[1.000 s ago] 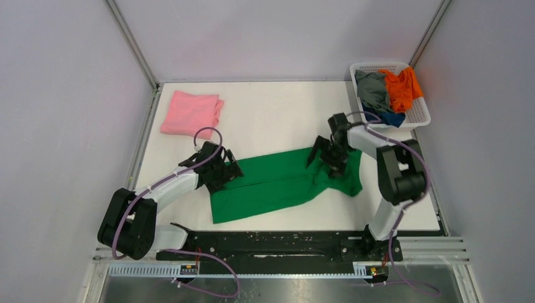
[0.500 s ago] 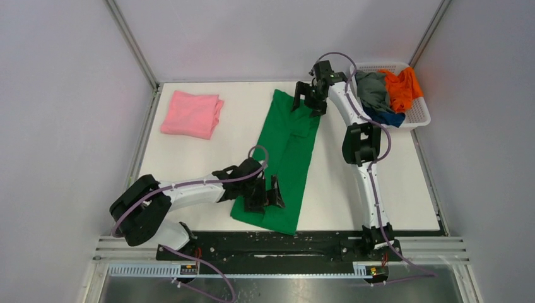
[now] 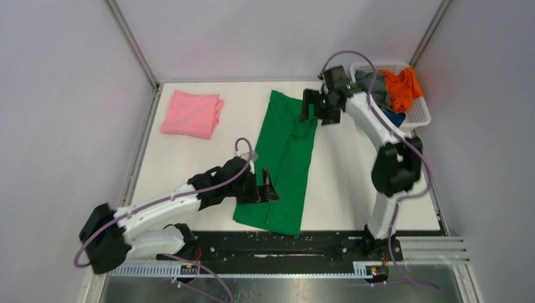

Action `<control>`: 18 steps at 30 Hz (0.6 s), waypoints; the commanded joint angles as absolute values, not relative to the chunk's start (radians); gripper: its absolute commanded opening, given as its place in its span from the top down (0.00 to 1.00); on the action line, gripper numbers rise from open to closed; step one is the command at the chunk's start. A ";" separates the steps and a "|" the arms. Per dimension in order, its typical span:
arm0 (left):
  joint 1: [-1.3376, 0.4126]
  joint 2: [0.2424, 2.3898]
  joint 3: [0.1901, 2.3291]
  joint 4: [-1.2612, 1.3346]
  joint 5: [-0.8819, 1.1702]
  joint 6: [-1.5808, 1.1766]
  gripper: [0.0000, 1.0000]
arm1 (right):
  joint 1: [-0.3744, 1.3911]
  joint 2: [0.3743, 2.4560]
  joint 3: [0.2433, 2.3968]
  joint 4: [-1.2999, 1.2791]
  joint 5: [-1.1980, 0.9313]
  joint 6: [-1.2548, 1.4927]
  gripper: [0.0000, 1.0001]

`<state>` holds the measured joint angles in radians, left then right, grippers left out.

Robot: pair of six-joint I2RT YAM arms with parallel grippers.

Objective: Fold and stack the t-shirts
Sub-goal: Rotate the tshirt 80 degrees

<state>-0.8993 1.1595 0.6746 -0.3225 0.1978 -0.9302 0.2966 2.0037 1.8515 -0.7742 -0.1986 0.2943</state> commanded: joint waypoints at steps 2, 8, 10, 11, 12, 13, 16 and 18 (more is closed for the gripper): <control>-0.868 0.910 0.627 -0.626 -0.135 -0.920 0.01 | 0.367 1.584 1.388 -0.553 -0.136 0.351 0.00; -0.725 0.727 0.528 -0.773 -0.164 -0.921 0.01 | 0.579 1.310 1.036 -0.470 -0.027 0.435 0.01; -0.723 0.698 0.485 -0.745 -0.129 -0.932 0.01 | 0.653 1.251 0.948 -0.459 -0.008 0.474 0.00; -0.722 0.691 0.468 -0.742 -0.122 -0.949 0.01 | 0.692 1.227 0.914 -0.455 -0.005 0.488 0.01; -0.722 0.687 0.452 -0.744 -0.121 -0.962 0.01 | 0.727 1.205 0.886 -0.454 0.013 0.503 0.00; -0.722 0.686 0.433 -0.744 -0.123 -0.975 0.02 | 0.753 1.186 0.861 -0.455 0.024 0.523 0.01; -0.721 0.694 0.386 -0.720 -0.099 -0.999 0.05 | 0.818 1.139 0.806 -0.463 0.032 0.558 0.00; -0.720 0.697 0.357 -0.691 -0.083 -1.005 0.07 | 0.840 1.113 0.774 -0.475 0.041 0.580 0.01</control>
